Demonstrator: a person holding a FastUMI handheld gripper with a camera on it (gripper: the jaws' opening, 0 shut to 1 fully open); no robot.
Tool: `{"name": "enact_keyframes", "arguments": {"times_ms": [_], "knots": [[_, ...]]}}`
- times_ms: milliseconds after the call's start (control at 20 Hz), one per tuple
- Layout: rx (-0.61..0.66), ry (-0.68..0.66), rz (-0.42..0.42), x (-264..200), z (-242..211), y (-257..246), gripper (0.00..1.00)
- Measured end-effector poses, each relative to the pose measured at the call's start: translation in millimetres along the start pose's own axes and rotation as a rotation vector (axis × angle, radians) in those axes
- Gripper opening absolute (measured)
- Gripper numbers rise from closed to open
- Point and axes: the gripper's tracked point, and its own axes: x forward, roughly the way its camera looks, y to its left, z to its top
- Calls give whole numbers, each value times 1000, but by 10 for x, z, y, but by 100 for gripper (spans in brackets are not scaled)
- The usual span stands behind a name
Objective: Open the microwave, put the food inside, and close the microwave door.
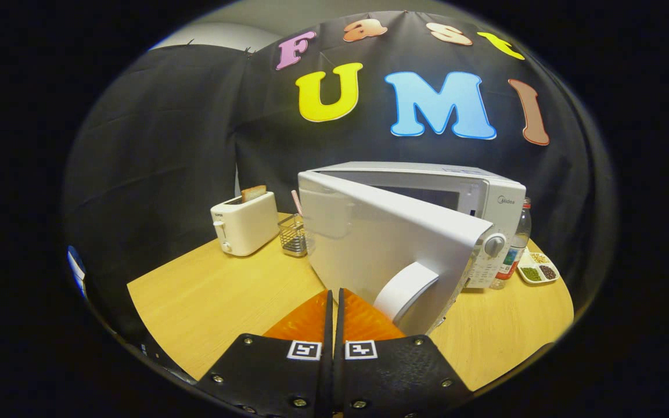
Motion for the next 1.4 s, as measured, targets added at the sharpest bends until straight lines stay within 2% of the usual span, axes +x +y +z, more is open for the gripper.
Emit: {"name": "enact_keyframes", "arguments": {"times_ms": [650, 1200, 1400], "knots": [[105, -53, -131, 735, 346, -923, 1], [164, -79, -299, 1166, 623, -1449, 1], [87, -106, -347, 1221, 663, -1530, 1]]}}
